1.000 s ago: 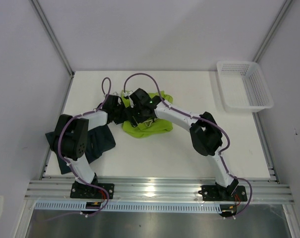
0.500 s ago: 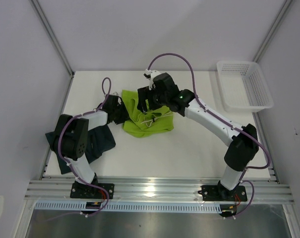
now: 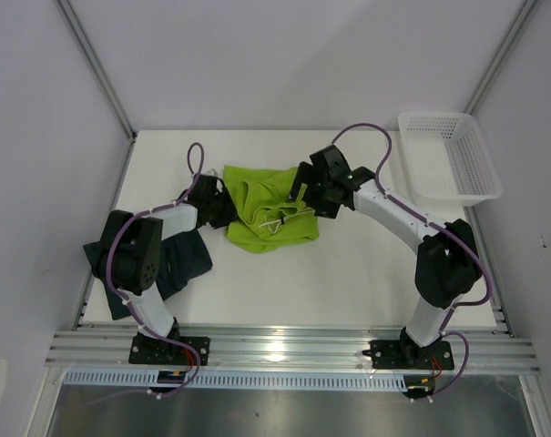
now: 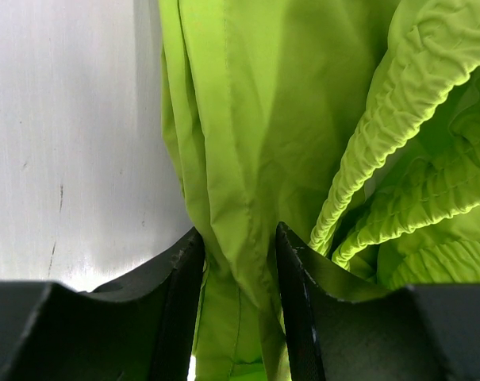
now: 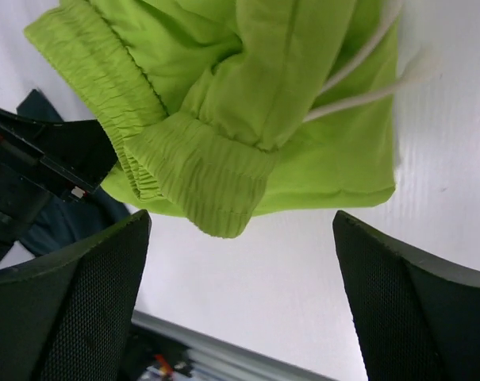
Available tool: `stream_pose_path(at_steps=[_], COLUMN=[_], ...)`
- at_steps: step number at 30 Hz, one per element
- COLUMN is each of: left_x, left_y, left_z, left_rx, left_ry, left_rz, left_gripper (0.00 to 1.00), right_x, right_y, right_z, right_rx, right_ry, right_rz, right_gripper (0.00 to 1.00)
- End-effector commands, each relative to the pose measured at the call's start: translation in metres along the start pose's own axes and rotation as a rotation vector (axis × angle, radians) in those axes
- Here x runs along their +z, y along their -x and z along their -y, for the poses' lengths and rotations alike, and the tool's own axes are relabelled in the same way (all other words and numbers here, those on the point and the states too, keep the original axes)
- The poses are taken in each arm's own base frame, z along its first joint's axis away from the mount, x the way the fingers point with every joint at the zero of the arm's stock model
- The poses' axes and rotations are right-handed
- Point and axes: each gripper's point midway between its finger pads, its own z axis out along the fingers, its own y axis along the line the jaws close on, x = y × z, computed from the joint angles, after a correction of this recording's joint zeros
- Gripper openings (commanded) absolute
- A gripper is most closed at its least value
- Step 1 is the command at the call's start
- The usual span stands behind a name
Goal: Fold and stack the shorts
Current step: Fold the shorts
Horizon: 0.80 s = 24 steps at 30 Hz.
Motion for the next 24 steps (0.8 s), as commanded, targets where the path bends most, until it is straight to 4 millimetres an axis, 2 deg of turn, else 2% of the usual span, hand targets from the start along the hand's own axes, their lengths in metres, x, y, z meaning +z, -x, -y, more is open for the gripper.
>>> stream_pose_path(at_steps=[1, 6, 11, 13, 18, 19, 21, 22, 23, 24], left_x=[-0.004, -0.003, -0.002, -0.002, -0.001, -0.001, -0.001, 0.000, 0.000, 0.000], left_y=[-0.017, -0.018, -0.019, -0.020, -0.020, -0.020, -0.020, -0.021, -0.020, -0.020], left_z=[-0.006, -0.005, -0.005, -0.005, -0.004, -0.004, -0.004, -0.004, -0.004, -0.004], left_rx=[0.021, 0.022, 0.026, 0.030, 0.033, 0.031, 0.034, 0.035, 0.038, 0.037], left_ry=[0.014, 0.009, 0.009, 0.008, 0.006, 0.006, 0.005, 0.007, 0.006, 0.006], left_rz=[-0.045, -0.047, -0.048, -0.049, -0.049, -0.049, -0.050, -0.050, -0.051, -0.051], left_gripper=[0.44, 0.44, 0.45, 0.44, 0.44, 0.44, 0.44, 0.44, 0.44, 0.44], right_x=[-0.005, 0.010, 0.016, 0.014, 0.030, 0.031, 0.036, 0.038, 0.038, 0.043], right_y=[0.007, 0.007, 0.024, 0.033, 0.037, 0.038, 0.038, 0.038, 0.039, 0.038], right_z=[-0.011, -0.010, -0.012, -0.016, -0.014, -0.015, -0.014, -0.015, -0.017, -0.018], right_rx=[0.233, 0.371, 0.412, 0.406, 0.410, 0.409, 0.416, 0.414, 0.412, 0.403], right_ry=[0.088, 0.101, 0.106, 0.108, 0.074, 0.076, 0.069, 0.072, 0.078, 0.079], right_rz=[0.008, -0.027, 0.036, 0.054, 0.030, 0.036, 0.038, 0.036, 0.032, 0.026], right_gripper=[0.98, 0.97, 0.78, 0.75, 0.68, 0.59, 0.51, 0.36, 0.29, 0.17])
